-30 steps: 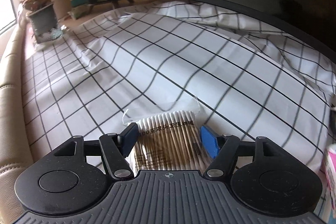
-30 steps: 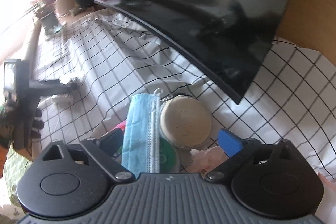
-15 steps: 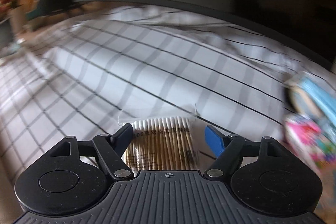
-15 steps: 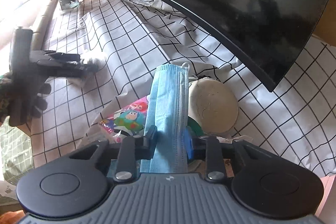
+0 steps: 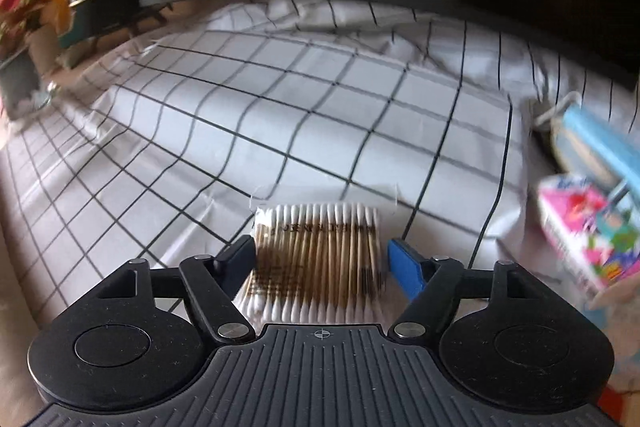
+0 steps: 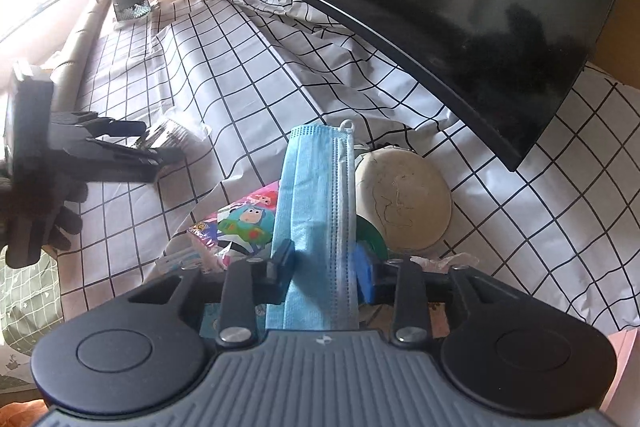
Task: Organize soft objects
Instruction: 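Grasp the cotton swab pack with the left tool while the right tool grasps the blue mask, then carry the swab pack and the mask over the pink box with both tools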
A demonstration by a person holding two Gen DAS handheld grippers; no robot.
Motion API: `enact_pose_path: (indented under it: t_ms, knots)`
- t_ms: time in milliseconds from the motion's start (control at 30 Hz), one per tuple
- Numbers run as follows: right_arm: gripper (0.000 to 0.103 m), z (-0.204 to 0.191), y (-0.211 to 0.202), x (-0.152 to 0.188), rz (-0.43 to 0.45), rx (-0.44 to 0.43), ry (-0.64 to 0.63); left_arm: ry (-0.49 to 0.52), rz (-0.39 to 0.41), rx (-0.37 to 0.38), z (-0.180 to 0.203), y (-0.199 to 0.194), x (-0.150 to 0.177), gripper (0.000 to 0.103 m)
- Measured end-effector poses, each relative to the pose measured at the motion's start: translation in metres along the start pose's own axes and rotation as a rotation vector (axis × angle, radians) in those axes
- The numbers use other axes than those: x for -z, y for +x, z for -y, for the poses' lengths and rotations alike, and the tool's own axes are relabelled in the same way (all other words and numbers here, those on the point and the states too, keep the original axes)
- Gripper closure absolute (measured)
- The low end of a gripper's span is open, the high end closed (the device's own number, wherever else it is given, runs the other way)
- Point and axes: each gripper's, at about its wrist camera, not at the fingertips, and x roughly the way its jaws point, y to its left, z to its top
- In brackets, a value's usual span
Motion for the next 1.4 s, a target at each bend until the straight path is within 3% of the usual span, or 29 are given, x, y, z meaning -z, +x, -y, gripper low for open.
enact_pose_path:
  t_ms: [67,233,533,600,667,800,900,1033,1400]
  knots:
    - [0.065,0.000,-0.003,0.000,0.018,0.002,-0.008,0.011,-0.027,-0.024,0.001,0.009,-0.001,0.021]
    - [0.065,-0.005,-0.004,-0.006,0.010,-0.009,-0.031,-0.092,-0.028,0.016,-0.012,0.010,0.000,0.024]
    - [0.068,-0.008,0.007,-0.012,-0.042,0.007,-0.015,-0.238,-0.017,0.162,-0.016,-0.030,0.001,0.028]
    - [0.086,-0.012,0.005,-0.011,-0.048,-0.013,-0.026,-0.230,-0.014,0.181,-0.009,-0.039,0.001,0.028]
    - [0.098,-0.015,0.002,-0.011,-0.055,-0.032,-0.019,-0.226,-0.020,0.205,-0.002,-0.047,0.001,0.028]
    - [0.099,-0.013,-0.016,-0.014,-0.029,-0.038,0.023,-0.227,-0.034,0.244,0.009,-0.058,0.001,0.028]
    - [0.099,-0.003,-0.041,-0.020,0.015,-0.023,0.079,-0.209,-0.045,0.233,0.018,-0.066,-0.002,0.028]
    - [0.099,0.014,-0.082,-0.018,0.081,0.020,0.144,-0.193,-0.007,0.243,0.027,-0.087,-0.012,0.028]
    - [0.098,0.079,-0.178,0.047,0.228,0.161,0.321,-0.012,0.092,0.304,0.107,-0.138,-0.057,0.028]
